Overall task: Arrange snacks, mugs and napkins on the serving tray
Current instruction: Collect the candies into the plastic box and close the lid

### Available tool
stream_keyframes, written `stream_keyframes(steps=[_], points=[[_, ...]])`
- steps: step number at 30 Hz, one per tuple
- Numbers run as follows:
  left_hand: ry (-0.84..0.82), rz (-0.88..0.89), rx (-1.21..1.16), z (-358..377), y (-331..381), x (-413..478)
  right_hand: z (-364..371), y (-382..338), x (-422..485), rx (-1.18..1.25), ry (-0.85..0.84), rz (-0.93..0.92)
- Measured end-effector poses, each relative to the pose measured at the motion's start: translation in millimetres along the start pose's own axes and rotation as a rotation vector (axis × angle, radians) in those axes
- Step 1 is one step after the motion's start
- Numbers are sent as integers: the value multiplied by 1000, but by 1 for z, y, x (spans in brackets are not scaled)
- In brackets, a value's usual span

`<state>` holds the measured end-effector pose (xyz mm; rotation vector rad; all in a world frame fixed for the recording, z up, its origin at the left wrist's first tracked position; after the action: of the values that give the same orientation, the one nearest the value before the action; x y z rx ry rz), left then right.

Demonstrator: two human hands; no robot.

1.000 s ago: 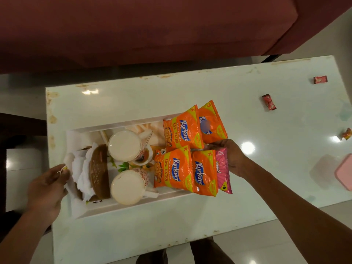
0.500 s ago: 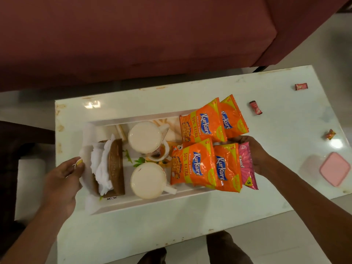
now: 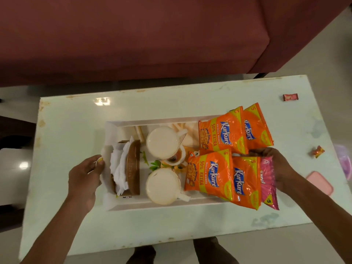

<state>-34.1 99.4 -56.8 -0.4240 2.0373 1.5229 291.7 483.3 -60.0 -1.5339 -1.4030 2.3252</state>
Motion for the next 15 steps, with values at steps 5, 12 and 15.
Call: stream_keyframes(steps=[5, 12, 15], points=[[13, -16, 12, 18, -20, -5, -16, 2, 8, 13, -31, -25], [23, -42, 58, 35, -36, 6, -32, 23, 28, 30, -16, 38], [22, -44, 80, 41, -37, 15, -33, 28, 35, 49, -23, 48]])
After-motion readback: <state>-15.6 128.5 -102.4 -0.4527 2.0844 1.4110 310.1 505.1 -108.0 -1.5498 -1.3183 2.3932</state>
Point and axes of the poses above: each hand's wrist, its own x-axis towards the middle knuckle, its own z-axis out of the palm, y = z × x, the point moved 10 cm from there along x, towards the middle knuckle, and after that the axes turned 8 degrees about -x, right-handed, at the moved point
